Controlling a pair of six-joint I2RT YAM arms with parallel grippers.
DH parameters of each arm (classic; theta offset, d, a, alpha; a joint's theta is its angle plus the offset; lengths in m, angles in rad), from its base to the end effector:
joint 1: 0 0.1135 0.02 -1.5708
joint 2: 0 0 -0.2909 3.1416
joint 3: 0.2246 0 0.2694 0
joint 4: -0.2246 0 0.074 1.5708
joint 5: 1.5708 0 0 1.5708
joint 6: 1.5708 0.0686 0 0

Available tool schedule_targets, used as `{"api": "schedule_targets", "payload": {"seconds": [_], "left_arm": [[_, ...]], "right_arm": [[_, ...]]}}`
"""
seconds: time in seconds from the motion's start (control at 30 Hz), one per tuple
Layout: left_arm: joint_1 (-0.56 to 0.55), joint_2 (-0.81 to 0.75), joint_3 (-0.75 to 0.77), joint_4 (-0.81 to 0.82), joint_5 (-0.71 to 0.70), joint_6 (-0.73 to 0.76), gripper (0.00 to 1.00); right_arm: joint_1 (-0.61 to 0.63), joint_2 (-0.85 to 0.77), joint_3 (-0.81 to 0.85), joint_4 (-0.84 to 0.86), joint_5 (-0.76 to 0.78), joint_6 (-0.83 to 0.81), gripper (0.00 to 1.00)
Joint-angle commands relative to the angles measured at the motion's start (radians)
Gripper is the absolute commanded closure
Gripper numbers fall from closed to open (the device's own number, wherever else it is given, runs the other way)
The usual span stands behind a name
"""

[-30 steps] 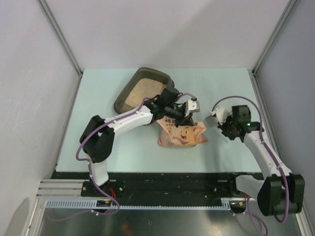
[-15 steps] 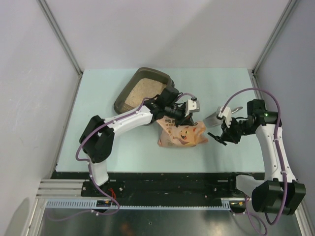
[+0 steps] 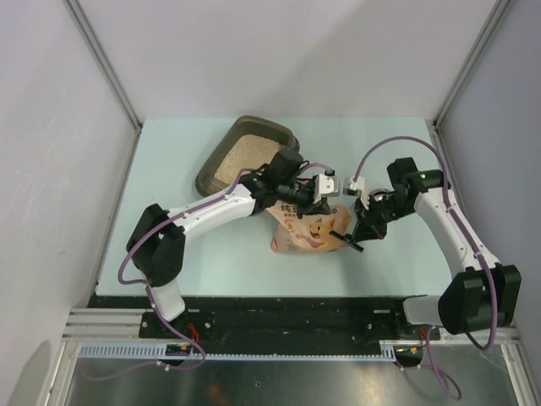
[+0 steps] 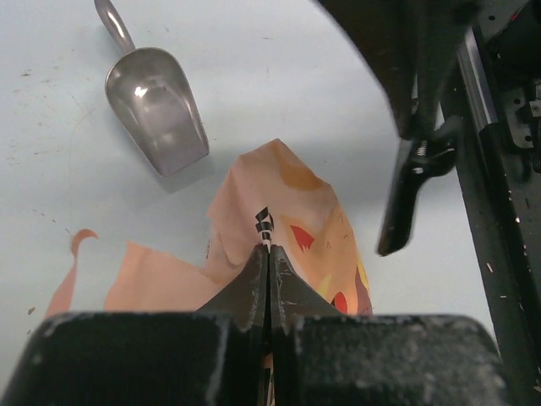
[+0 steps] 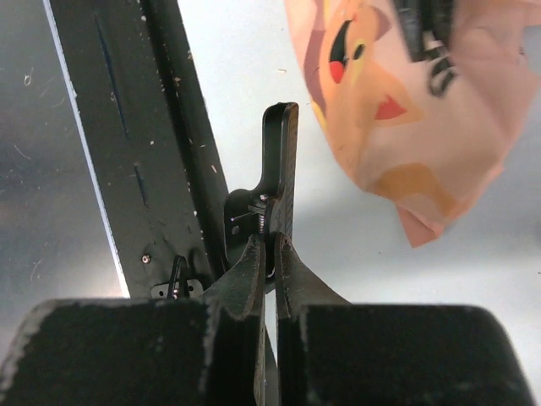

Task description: Fill the litter box with clean litter

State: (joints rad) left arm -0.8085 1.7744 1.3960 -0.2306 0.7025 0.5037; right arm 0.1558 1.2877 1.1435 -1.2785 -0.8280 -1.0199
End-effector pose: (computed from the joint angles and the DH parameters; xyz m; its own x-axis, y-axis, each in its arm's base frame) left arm 0.2778 -0.3551 0.2848 0.0971 0.4317 -0.8968 0.9947 -0.0738 0.0722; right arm 0.2145 0.0848 0.2954 -0.3306 -0.6353 -0.6980 -0.9437 0.2102 0.2556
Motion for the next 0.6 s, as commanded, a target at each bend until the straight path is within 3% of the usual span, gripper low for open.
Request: {"api": "schedule_targets", "payload": {"seconds": [0.0, 0.43, 0.57], "left_arm": [[0.009, -0.063, -0.015, 0.001, 0.032, 0.044, 1.00], [0.022, 0.058, 0.084, -0.102, 0.184, 0.004, 1.00], [0.020, 0.092, 0.113, -0.128, 0.230, -0.008, 0.90]], "right_arm": [[-0.035, 0.065, 0.088, 0.024, -0.023, 0.052, 1.00], [-0.064, 0.127, 0.173, 0.103, 0.064, 0.090, 1.00], [-0.055, 0.127, 0.179, 0.137, 0.090, 0.107, 1.00]]}}
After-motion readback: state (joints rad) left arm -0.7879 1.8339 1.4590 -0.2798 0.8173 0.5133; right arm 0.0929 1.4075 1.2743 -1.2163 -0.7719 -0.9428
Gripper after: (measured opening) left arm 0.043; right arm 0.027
